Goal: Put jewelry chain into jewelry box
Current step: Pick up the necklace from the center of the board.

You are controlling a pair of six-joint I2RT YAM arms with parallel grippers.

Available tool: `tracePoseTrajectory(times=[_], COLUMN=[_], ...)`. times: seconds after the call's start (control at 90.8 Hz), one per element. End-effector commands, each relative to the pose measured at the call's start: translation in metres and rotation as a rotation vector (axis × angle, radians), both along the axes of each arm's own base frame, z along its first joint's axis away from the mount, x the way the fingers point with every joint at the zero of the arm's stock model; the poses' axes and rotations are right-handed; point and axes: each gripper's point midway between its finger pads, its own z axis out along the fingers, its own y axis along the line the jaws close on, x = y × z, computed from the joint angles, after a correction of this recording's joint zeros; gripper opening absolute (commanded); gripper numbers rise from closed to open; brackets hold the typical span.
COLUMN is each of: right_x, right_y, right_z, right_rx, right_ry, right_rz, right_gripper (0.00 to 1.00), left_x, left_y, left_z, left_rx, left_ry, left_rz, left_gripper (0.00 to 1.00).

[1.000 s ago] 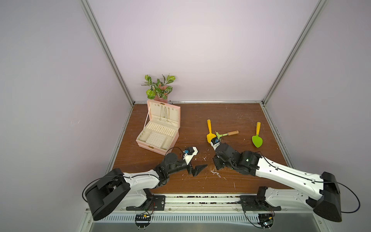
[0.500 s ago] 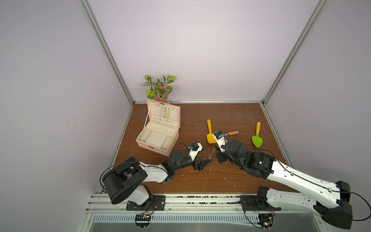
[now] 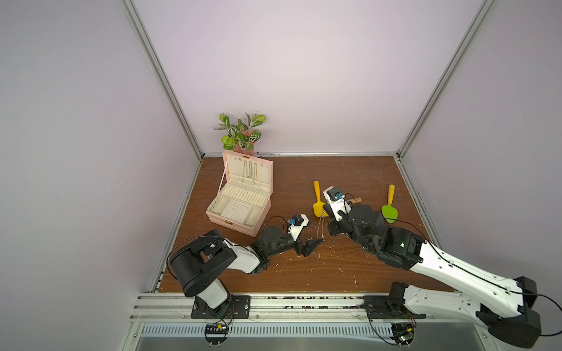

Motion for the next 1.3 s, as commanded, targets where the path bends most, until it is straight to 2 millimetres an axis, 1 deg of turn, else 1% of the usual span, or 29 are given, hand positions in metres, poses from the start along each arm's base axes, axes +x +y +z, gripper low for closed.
tracePoseTrajectory(times=[0.0,0.187,0.352,0.462,0.605,0.683,0.804,0.837,0.892,0.925,1.024,1.101,1.167,1.233,1.288], right_x=[0.001,0.002,0.001,0.0,-0.001,-0.001,-0.003,-0.003,-0.003,-0.004,-0.004,-0.003,-0.001,0.003,0.008], right_y=[-0.001,0.004,0.009,0.013,0.016,0.016,0.016,0.016,0.016,0.016,0.016,0.015,0.013,0.006,0.0], right_z=[0.042,0.055,0.063,0.066,0.068,0.069,0.071,0.073,0.073,0.074,0.073,0.072,0.069,0.066,0.058], right_rx=[0.083,0.102,0.109,0.116,0.125,0.13,0.139,0.141,0.144,0.147,0.149,0.145,0.139,0.131,0.112], right_ry=[-0.093,-0.118,-0.129,-0.129,-0.129,-0.129,-0.13,-0.131,-0.13,-0.128,-0.122,-0.12,-0.118,-0.116,-0.103], right_rz=[-0.005,0.013,0.035,0.052,0.066,0.069,0.074,0.075,0.077,0.08,0.079,0.067,0.05,0.008,-0.029], right_gripper=[0.0,0.0,0.0,0.0,0.0,0.0,0.0,0.0,0.0,0.0,0.0,0.0,0.0,0.0,0.0], left_x=[-0.001,0.011,0.028,0.027,0.02,0.019,0.019,0.02,0.022,0.024,0.025,0.026,0.026,0.023,0.02], left_y=[-0.01,-0.009,-0.001,-0.002,-0.01,-0.011,-0.014,-0.014,-0.014,-0.013,-0.012,-0.01,-0.008,-0.004,0.0], left_z=[0.009,-0.003,-0.013,-0.015,-0.014,-0.015,-0.016,-0.016,-0.017,-0.017,-0.018,-0.021,-0.022,-0.021,-0.018], left_rx=[-0.017,0.042,0.103,0.105,0.095,0.099,0.113,0.116,0.125,0.13,0.134,0.141,0.143,0.14,0.134], left_ry=[-0.063,-0.117,-0.163,-0.162,-0.159,-0.171,-0.199,-0.203,-0.216,-0.22,-0.219,-0.214,-0.211,-0.205,-0.202], left_rz=[-0.029,0.02,0.118,0.108,0.05,0.038,0.026,0.028,0.037,0.043,0.054,0.068,0.072,0.077,0.079], left_gripper=[0.88,0.85,0.77,0.73,0.64,0.6,0.49,0.43,0.28,0.22,0.13,0.02,0.01,0.01,0.01])
